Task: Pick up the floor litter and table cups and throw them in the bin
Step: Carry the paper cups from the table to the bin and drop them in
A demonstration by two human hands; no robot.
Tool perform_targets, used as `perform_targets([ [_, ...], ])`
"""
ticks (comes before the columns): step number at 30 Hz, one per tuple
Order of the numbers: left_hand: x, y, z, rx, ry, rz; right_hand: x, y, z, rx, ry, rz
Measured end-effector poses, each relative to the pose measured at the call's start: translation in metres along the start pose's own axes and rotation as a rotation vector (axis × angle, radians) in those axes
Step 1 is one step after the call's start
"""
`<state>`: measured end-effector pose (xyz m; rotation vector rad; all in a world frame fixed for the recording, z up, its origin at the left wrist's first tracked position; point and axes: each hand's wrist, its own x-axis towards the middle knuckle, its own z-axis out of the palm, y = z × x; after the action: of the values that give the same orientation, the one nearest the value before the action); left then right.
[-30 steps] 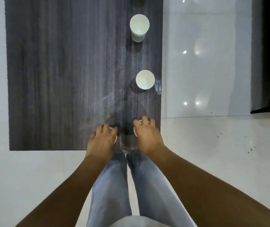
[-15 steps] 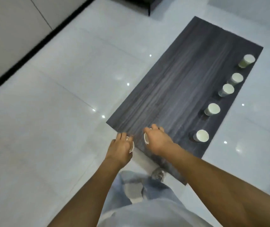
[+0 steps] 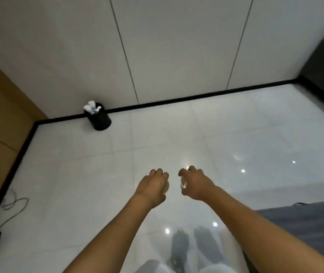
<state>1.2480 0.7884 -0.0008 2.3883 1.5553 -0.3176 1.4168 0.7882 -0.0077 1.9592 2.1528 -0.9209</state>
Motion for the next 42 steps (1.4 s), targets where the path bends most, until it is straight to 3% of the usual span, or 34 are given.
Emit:
perform_targets([
  [10,0.01,-0.22,-0.052,-0.207,0.12,-0.394,0.166,-0.188,-0.044,-0.119,-0.076,-0.278],
  [26,0.178,-0.551,-0.164,-0.314,0.15,-0.613,0.512,-0.411,-0.124,-0.185,-0.158,-0.387],
  [31,0.228,-0.662,-0.169,-0.353,0.147,-0.632,0.611,-0.48,-0.123,-0.173,-0.163,-0.368],
  [42,0.334,-0.868,-0.221,-0.342,0.08,-0.496,0.779,-0.591,-0.162,-0.057,-0.139,-0.224],
])
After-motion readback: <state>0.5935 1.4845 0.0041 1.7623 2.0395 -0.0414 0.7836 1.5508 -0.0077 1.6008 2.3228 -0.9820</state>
